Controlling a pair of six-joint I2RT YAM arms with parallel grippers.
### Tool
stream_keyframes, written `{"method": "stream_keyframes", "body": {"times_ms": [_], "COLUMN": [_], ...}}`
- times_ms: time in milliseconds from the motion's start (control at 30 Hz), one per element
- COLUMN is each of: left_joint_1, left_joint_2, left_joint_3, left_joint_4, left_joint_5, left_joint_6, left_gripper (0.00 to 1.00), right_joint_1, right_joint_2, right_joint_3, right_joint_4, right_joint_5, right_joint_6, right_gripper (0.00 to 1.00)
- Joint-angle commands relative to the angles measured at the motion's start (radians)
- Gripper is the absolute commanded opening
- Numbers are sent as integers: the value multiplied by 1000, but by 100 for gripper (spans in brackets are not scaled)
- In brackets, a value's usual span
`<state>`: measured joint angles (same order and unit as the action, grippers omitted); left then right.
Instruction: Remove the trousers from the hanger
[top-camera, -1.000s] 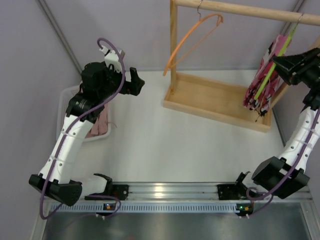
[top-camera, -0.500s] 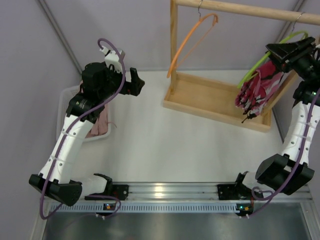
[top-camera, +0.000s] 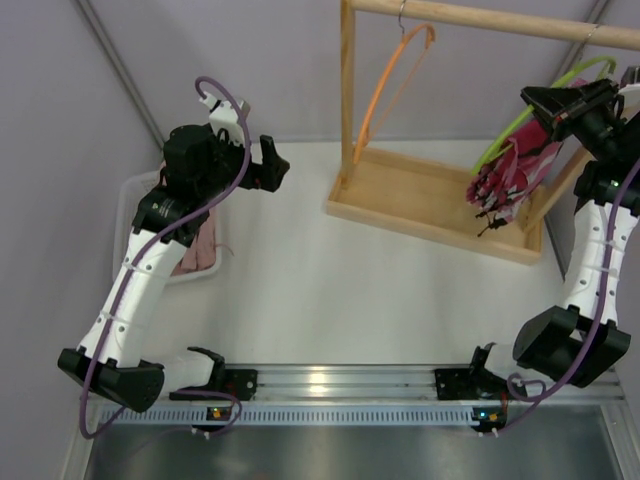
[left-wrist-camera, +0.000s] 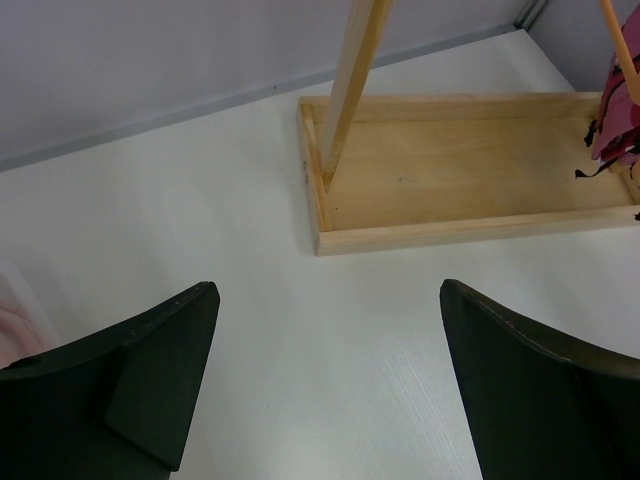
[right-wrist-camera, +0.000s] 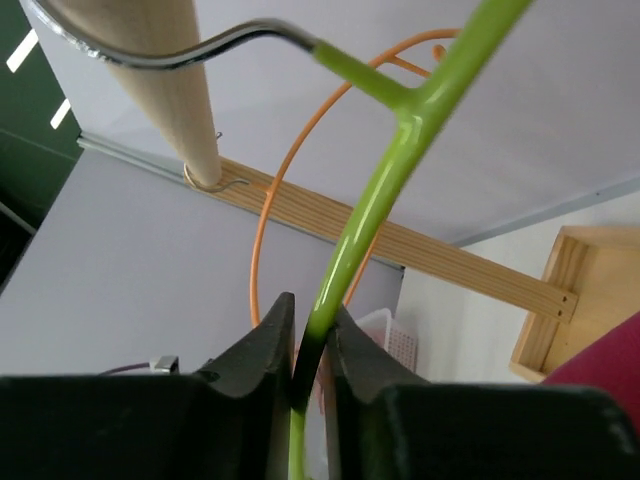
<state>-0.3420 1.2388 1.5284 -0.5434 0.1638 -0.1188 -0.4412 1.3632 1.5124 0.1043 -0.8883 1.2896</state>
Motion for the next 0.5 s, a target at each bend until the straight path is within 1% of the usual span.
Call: {"method": "stream_keyframes", "body": {"times_ms": [0, 67, 200, 300, 467], "left_joint_1": [5, 5, 5, 5, 5], "left_joint_2": [-15, -18, -35, -56, -73], "left_joint_3": [1, -1, -31, -69, -89], "left_joint_4": [57, 56, 63, 105, 154], "left_joint_5": [11, 36, 80, 112, 109], "left_joint_6": [-25, -48, -67, -68, -82], "left_gripper": [98, 98, 98, 98, 98], "right_joint_1": [12, 12, 12, 10, 13], "right_joint_2": [-24, -30, -16, -15, -18], "right_joint_3": [17, 25, 69, 78, 130], "right_joint_4": [98, 123, 199, 308, 366], "right_joint_5": [-1, -14, -70, -84, -103], "right_joint_6": [13, 36, 83, 180, 201], "right_gripper": [7, 0, 0, 0, 0]}}
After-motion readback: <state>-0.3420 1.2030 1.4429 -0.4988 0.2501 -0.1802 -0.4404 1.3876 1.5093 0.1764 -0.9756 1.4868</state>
